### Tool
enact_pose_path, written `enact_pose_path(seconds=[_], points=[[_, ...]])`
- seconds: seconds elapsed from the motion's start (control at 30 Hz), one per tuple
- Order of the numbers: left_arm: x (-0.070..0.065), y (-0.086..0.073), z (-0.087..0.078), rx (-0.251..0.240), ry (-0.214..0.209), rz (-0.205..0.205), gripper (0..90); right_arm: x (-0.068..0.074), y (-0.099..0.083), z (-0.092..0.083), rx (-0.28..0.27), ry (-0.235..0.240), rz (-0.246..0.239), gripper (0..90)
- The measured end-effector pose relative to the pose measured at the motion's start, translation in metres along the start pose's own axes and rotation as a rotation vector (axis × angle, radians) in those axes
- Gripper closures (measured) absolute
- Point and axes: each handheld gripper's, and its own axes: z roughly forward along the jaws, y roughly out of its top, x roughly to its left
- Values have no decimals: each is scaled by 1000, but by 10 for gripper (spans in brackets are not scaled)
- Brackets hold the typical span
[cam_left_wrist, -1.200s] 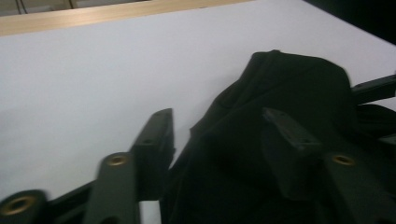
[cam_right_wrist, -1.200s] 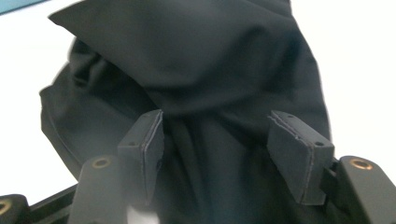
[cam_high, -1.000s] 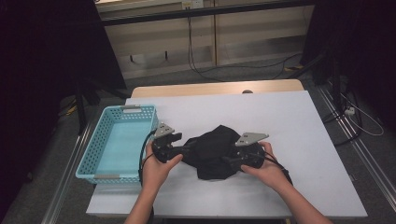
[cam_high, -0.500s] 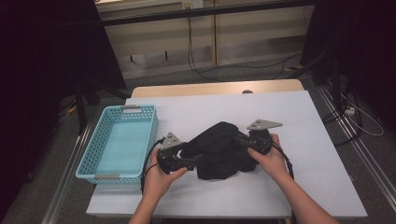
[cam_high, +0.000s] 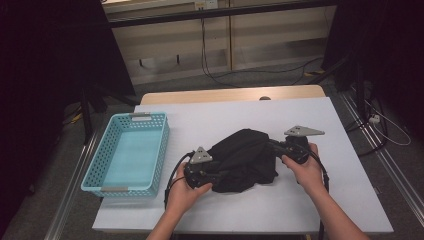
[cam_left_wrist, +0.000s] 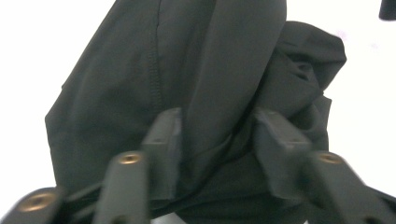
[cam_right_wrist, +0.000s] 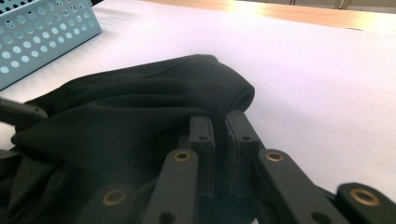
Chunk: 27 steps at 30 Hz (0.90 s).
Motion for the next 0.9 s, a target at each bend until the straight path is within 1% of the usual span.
enact_pose_path(seconds=[0.03,0.07,0.1,0.13,0.2,0.23,0.27,0.3,0.37,0.47,0.53,0.57,0.6,0.63,0.67,0.7,0.73,0.8,0.87,0.9], points=[[0,0,1,4,1,2,590,0,0,-1,2,0,-2,823],[0,1,3,11,-8,-3,635,-1,-1,-2,4,-4,1,823],[0,1,5,24,-4,5,662,-1,-2,-2,5,-4,-1,823],[0,1,6,25,-2,6,694,-1,-3,-3,4,-5,4,823],[1,3,6,26,-11,-15,774,-1,-5,-3,6,-5,4,823],[1,3,6,22,-12,-23,794,-1,-5,-4,5,-5,6,822],[2,5,5,28,-14,-21,807,-1,-5,-4,5,-7,5,822],[2,7,3,25,-14,-22,814,-1,-5,-4,4,-5,5,822],[6,11,-5,9,-25,-44,821,-1,-5,-4,4,1,6,822],[13,19,-20,-35,-12,-72,826,0,-4,-4,2,13,7,821],[19,22,-29,-66,3,-88,829,2,-3,-2,-5,27,14,808],[23,22,-32,-73,14,-91,830,3,-3,0,-15,26,6,797],[26,22,-34,-83,29,-104,830,4,-3,2,-13,27,-6,787],[30,21,-36,-87,42,-108,830,6,-3,5,-9,30,-17,765],[33,19,-38,-91,58,-128,831,9,-4,7,-7,28,-25,720],[35,18,-39,-93,64,-137,830,12,-4,10,-4,23,-39,683],[37,16,-40,-92,77,-148,830,13,-4,11,3,25,-47,663],[42,14,-42,-97,97,-164,830,15,-6,13,17,32,-53,576],[46,12,-44,-107,118,-175,830,17,-6,12,31,34,-55,534],[47,11,-45,-110,123,-186,830,17,-7,11,26,39,-59,523]])
